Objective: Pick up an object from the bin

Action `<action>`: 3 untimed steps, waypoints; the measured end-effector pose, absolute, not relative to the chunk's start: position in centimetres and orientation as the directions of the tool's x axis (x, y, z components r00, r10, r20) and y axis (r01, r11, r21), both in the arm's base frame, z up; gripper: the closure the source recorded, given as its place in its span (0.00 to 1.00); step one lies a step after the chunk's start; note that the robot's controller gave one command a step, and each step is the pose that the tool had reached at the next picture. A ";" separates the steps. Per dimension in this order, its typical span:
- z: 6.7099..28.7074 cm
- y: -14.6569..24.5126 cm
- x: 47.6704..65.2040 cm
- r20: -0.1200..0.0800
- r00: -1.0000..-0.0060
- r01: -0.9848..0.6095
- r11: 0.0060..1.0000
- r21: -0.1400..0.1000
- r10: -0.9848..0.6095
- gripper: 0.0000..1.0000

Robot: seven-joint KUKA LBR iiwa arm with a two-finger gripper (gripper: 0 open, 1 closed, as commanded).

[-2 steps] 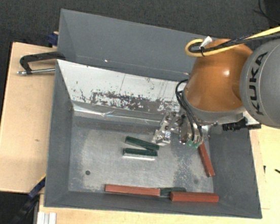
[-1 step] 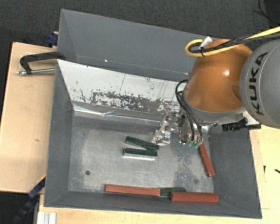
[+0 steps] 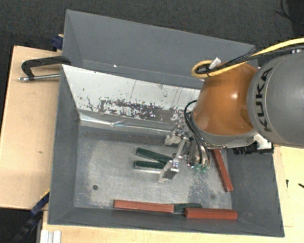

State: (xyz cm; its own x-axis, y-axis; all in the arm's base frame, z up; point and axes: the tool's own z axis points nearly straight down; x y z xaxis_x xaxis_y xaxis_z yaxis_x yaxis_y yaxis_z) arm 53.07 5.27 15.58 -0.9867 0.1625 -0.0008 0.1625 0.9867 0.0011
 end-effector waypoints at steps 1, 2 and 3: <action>15.6 5.3 53.1 -0.001 -0.987 0.163 0.987 0.001 0.163 0.00; 8.2 6.0 54.9 -0.043 -0.992 0.115 0.993 0.008 0.115 1.00; 8.2 6.0 54.9 -0.043 -0.992 0.115 0.993 0.008 0.115 1.00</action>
Offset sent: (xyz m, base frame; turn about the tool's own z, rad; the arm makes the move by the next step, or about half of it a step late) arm 0.0057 0.0072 -0.0858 -0.0500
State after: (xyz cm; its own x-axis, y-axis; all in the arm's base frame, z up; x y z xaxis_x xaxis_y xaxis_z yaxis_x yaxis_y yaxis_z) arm 54.90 6.00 8.24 -0.9924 0.1152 -0.0430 0.1149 0.9933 0.0075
